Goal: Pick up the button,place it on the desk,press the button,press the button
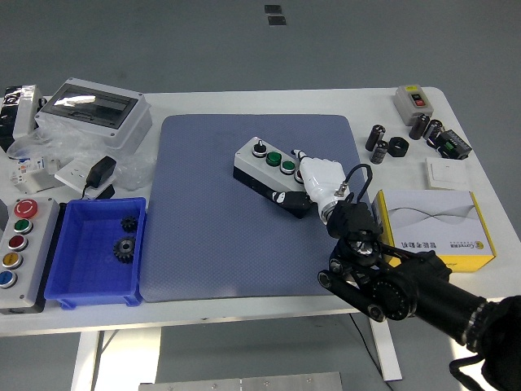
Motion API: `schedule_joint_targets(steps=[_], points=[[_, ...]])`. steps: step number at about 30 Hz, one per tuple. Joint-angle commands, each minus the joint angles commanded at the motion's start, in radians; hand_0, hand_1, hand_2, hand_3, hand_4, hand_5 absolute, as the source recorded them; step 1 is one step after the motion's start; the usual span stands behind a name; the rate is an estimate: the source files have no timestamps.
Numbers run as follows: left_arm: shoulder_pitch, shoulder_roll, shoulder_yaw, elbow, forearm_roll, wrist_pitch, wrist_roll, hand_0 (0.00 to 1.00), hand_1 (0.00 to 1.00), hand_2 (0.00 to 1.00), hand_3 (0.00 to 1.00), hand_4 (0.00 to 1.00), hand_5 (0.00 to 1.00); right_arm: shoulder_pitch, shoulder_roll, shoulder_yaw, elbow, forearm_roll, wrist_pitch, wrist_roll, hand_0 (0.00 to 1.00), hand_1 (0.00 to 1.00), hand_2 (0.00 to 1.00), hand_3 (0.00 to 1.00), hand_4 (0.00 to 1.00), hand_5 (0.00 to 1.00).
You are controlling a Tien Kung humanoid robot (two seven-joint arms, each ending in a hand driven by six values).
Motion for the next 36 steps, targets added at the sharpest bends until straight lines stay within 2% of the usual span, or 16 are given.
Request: schedule_joint_targets(steps=[5,6,9,11,12,14,19,22,24,26,29,30,35,36], points=[[0.001,-0.001,0.001,0.000,-0.002,0.001,0.000,0.630,0.597,0.544,0.629,0.707,0.584,-0.003,-0.023,0.000,0.042,0.004,-0.010,0.025,0.023,0.287,0.383,0.739,0.514,0.043],[0.002,-0.001,0.001,0.000,-0.003,0.001,-0.001,0.630,0.598,0.543,0.628,0.705,0.584,-0.005,-0.032,-0.002,0.055,0.010,-0.018,0.037,0.006,0.268,0.340,0.624,0.384,0.002],[0.003,-0.002,0.001,0.000,-0.005,0.003,-0.001,0.630,0.598,0.543,0.628,0.705,0.584,-0.014,-0.068,-0.005,0.107,0.040,-0.046,0.089,0.006,0.268,0.340,0.624,0.384,0.002],[0.004,-0.004,-0.001,0.000,-0.005,0.004,-0.001,0.630,0.598,0.543,0.628,0.705,0.584,-0.024,-0.101,-0.002,0.149,0.073,-0.063,0.129,0.006,0.268,0.340,0.624,0.384,0.002],[0.004,-0.005,-0.001,0.000,-0.005,0.004,0.000,0.629,0.597,0.543,0.628,0.705,0.589,-0.031,-0.121,0.003,0.174,0.094,-0.068,0.153,0.002,0.264,0.332,0.526,0.404,0.002],[0.003,-0.006,-0.002,0.000,-0.005,0.006,0.000,0.629,0.597,0.543,0.628,0.705,0.589,-0.045,-0.159,0.019,0.223,0.134,-0.065,0.199,0.002,0.264,0.332,0.526,0.404,0.002],[0.001,-0.008,-0.001,0.000,-0.004,0.014,0.001,0.630,0.597,0.543,0.629,0.699,0.598,-0.080,-0.275,0.031,0.370,0.226,0.005,0.333,0.018,0.268,0.341,0.522,0.416,0.002],[0.000,-0.008,-0.002,0.000,-0.001,0.018,0.001,0.630,0.597,0.543,0.629,0.699,0.598,-0.095,-0.347,-0.008,0.454,0.193,0.023,0.404,0.018,0.268,0.341,0.522,0.416,0.002],[-0.002,-0.009,-0.001,0.000,-0.002,0.020,0.000,0.630,0.597,0.543,0.630,0.699,0.606,-0.105,-0.383,-0.028,0.489,0.150,-0.001,0.424,0.035,0.270,0.346,0.527,0.424,0.002],[-0.003,-0.010,0.005,0.000,-0.006,0.021,-0.003,0.630,0.597,0.543,0.630,0.699,0.606,-0.116,-0.395,-0.034,0.497,0.103,-0.028,0.421,0.035,0.270,0.346,0.527,0.424,0.002],[-0.004,-0.013,0.013,0.000,-0.009,0.023,-0.005,0.630,0.597,0.543,0.630,0.699,0.606,-0.123,-0.391,-0.035,0.485,0.039,-0.051,0.411,0.035,0.270,0.346,0.527,0.424,0.002],[-0.005,-0.014,0.014,0.000,-0.009,0.023,-0.005,0.630,0.597,0.543,0.630,0.697,0.614,-0.123,-0.386,-0.036,0.475,0.013,-0.052,0.408,0.164,0.318,0.355,0.546,0.445,0.002],[-0.009,-0.014,0.018,0.000,-0.007,0.025,-0.005,0.630,0.597,0.543,0.630,0.697,0.614,-0.110,-0.359,-0.058,0.411,-0.034,-0.023,0.399,0.164,0.318,0.355,0.546,0.445,0.002],[-0.010,-0.014,0.018,0.000,-0.008,0.025,-0.006,0.630,0.597,0.544,0.630,0.695,0.619,-0.106,-0.352,-0.066,0.396,-0.030,-0.012,0.399,0.387,0.435,0.392,0.583,0.486,0.002]])
